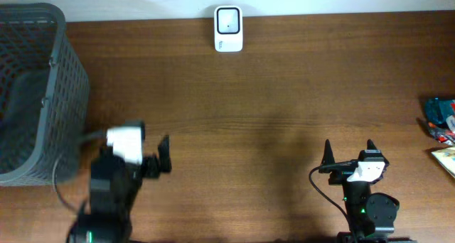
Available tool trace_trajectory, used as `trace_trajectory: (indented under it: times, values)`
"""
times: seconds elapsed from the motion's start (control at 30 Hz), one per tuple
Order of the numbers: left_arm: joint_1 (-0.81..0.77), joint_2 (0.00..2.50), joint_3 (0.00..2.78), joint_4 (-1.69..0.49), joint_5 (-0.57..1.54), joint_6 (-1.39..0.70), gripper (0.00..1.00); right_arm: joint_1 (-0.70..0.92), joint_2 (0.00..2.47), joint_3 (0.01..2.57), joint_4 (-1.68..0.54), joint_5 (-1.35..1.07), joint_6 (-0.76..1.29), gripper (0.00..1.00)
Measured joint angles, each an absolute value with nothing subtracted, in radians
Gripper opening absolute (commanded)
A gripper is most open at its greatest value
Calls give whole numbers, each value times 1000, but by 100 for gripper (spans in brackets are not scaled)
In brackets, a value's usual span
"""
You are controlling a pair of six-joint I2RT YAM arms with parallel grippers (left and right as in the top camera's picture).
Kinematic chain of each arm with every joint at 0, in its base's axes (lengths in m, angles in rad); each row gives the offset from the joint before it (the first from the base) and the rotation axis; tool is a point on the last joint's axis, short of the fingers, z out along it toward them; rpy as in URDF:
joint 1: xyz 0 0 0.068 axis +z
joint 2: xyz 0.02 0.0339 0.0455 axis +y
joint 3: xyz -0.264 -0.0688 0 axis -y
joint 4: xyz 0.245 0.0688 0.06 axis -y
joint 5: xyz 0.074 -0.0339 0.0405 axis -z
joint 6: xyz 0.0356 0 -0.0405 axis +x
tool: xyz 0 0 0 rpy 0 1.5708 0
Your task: Scan the item barcode
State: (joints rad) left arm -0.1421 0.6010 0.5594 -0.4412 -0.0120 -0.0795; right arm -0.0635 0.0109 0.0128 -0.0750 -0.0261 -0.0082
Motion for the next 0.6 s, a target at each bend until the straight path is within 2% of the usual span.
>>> trace_trajectory:
  times: [0.1,0.3,0.6]
  values:
    - [-142,344,443,-452,-11,-71,99,-64,10,13,-75,-26,-8,98]
    - [-142,164,303,-426,-23,-71,99,-64,10,13,-75,-26,-9,99]
    - [-104,15,23,7,-40,-70,99,-64,10,13,-75,-26,-8,98]
